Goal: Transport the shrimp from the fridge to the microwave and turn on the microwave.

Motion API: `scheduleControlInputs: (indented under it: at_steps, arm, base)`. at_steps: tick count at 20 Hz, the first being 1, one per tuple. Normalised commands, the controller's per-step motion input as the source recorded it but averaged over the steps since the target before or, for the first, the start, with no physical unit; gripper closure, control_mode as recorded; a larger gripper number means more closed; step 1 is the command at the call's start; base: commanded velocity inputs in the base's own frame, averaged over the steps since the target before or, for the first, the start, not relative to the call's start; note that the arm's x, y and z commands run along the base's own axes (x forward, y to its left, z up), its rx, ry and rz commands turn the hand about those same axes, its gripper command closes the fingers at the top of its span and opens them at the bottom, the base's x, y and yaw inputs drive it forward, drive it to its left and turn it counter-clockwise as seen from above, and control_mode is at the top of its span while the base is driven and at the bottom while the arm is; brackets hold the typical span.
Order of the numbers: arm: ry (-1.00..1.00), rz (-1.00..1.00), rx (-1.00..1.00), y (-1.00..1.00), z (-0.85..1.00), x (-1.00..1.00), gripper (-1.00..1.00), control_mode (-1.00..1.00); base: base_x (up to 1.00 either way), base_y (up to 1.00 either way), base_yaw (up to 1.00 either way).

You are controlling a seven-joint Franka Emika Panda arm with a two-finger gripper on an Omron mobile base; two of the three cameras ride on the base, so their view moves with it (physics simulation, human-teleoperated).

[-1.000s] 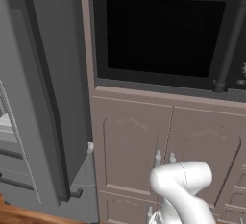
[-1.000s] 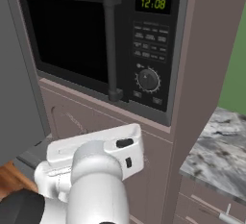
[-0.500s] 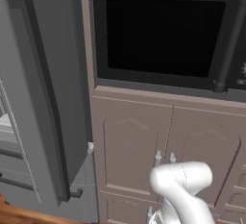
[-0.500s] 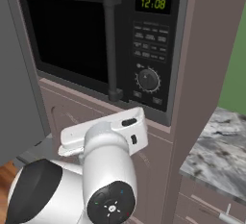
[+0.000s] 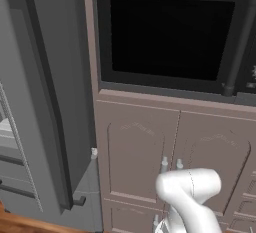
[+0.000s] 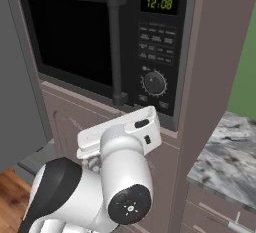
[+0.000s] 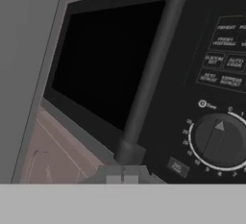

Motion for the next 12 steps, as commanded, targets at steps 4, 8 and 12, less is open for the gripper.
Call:
scheduleControlInputs:
  at_steps: [4, 8, 12]
  arm:
    - [-0.11, 0.00, 0.00, -0.19, -0.16, 0.30, 1.00, -1.00]
    - [-0.05, -0.01, -0.05, -0.01, -0.10, 0.34, 1.00, -1.00]
    - [-0.04, -0.01, -0.07, 0.00, -0.15, 0.44, 1.00, -1.00]
  base:
    - [0.00, 0.00, 0.00]
    - [0.00, 0.00, 0.00]
    - [0.00, 0.00, 0.00]
